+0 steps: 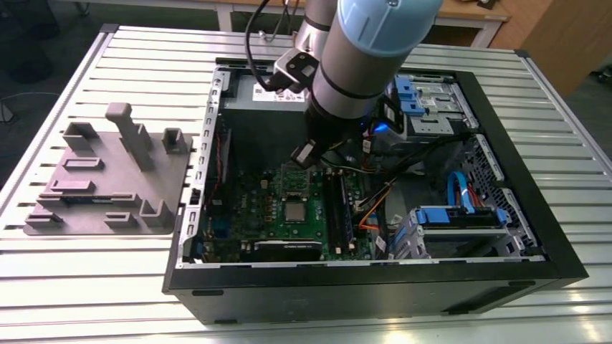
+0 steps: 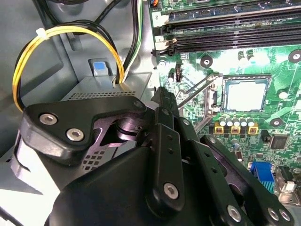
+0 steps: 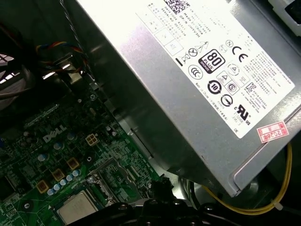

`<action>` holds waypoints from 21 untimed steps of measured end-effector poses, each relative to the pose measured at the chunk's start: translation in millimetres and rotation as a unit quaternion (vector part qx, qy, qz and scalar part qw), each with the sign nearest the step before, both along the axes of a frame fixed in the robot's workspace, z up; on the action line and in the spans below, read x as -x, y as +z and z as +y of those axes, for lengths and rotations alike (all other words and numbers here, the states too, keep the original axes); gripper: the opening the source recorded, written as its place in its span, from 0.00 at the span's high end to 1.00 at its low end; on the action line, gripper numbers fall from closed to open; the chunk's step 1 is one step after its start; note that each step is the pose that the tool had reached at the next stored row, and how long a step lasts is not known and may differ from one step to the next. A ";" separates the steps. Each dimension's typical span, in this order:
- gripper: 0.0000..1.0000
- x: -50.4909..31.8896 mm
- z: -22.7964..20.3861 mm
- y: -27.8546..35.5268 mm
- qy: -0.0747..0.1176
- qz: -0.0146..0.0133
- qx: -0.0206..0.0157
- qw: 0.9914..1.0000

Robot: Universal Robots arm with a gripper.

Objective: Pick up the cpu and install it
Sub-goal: 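Close the cpu cover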

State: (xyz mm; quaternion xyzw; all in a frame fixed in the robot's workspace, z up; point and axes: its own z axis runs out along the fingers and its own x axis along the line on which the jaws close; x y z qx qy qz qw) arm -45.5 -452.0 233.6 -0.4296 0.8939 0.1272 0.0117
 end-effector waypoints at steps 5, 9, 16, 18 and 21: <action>0.90 0.2 0.3 1.8 0.002 0.000 0.001 1.000; 0.90 0.2 0.5 2.4 0.003 0.000 0.002 1.000; 0.90 0.3 0.8 3.5 0.005 0.000 0.002 1.000; 0.90 0.3 0.8 4.0 0.005 0.000 0.002 1.000; 0.90 0.4 0.8 4.7 0.006 0.000 0.003 1.000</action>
